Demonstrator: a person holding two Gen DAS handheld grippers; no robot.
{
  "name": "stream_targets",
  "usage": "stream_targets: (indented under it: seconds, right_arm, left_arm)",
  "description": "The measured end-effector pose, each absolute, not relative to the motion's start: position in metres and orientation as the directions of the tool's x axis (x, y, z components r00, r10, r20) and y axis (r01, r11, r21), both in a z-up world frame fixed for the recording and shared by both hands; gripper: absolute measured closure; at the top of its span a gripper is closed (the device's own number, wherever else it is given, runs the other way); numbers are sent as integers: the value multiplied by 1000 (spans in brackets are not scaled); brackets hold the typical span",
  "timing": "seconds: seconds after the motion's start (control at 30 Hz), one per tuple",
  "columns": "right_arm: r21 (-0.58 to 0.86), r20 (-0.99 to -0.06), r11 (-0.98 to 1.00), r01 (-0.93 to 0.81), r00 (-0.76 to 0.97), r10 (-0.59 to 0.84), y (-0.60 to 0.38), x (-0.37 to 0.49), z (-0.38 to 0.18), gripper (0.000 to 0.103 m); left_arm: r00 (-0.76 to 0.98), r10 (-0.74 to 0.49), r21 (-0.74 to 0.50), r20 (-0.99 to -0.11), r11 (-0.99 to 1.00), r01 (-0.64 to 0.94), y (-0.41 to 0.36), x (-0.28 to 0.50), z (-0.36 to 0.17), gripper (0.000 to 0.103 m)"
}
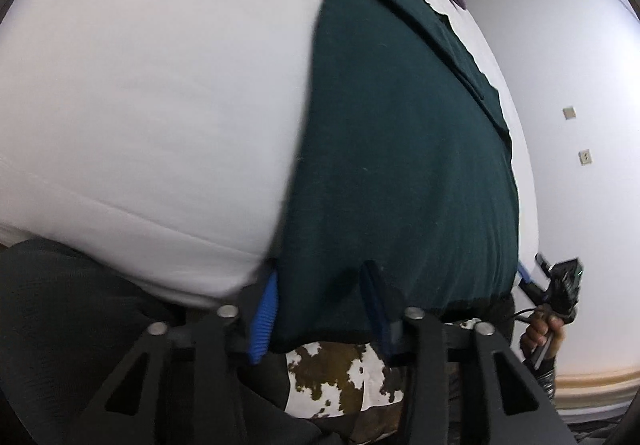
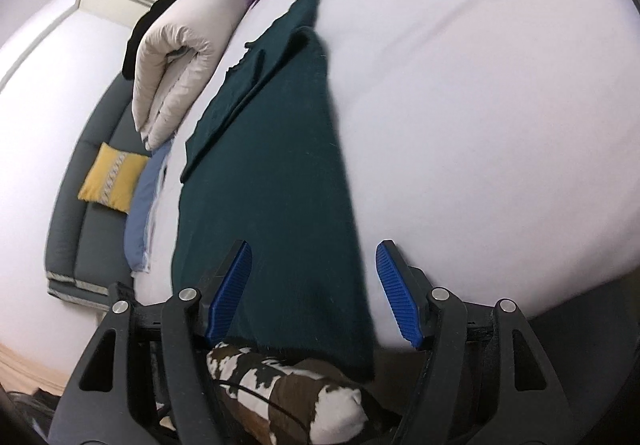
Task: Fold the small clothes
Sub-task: 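Grasp the sweater hem with both grippers, then lift the hem with both grippers and fold it toward the collar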
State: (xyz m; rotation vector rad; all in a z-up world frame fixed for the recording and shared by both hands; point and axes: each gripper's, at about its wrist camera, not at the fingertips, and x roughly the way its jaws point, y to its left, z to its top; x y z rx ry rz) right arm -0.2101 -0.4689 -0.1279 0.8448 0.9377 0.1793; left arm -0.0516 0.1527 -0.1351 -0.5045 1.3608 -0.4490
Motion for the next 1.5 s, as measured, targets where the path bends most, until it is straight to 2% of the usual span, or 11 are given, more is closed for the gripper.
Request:
stream_targets:
  seconds: [0.17,0.53,0.57,0.6,0.7,0.77,0.87,0.93,1.03,1.23,1.5]
  right_arm:
    - [720,-642,649,244,589,490,-478,-225,-134,40]
    - [662,-732,700,268,435,525,-459,-230,-146,41]
    - [654,-741,704,277,421,523,-456,-228,-149,42]
    - [655,-743,700,285,413,526,-455,-227,-152,43]
    - [665,-736,686,295,414,536,-455,-227,-159,45]
    - [668,-733,686,289,413,540,-453,-228,-162,51]
    - [680,-725,674,289,400,560,-452,-230,-169,71]
    - [684,-722,669,292,405,561,-451,-232,-173,91]
    - [699,-703,657,282,439,560,-449,-236,-171,96]
    - [736,-642,646,202,514,570,-445,-229,-141,96]
    - [791,-502,610,44,617,606,-442,-190,-79,96]
  left_arm:
    - [156,-587,-594,-795,804,0,160,-51,-138,76]
    - [154,-541,-541,-827,840,45,142,-53,-133,76]
    - [155,-533,-533,-832,845,48,141,-54,-133,79]
    - [154,-522,-521,-839,852,52,140,-54,-132,90]
    - [151,-514,-511,-844,857,61,136,-54,-134,95]
    - [153,-508,-503,-848,861,71,135,-55,-133,96]
    - [156,-509,-504,-847,861,73,136,-55,-132,96]
    - [160,-509,-505,-846,860,72,136,-55,-131,96]
    - [168,-522,-518,-836,853,69,139,-57,-127,96]
    - [229,-626,-628,-746,775,75,149,-61,-102,96]
    - [343,-763,-789,-549,608,91,163,-43,-56,96]
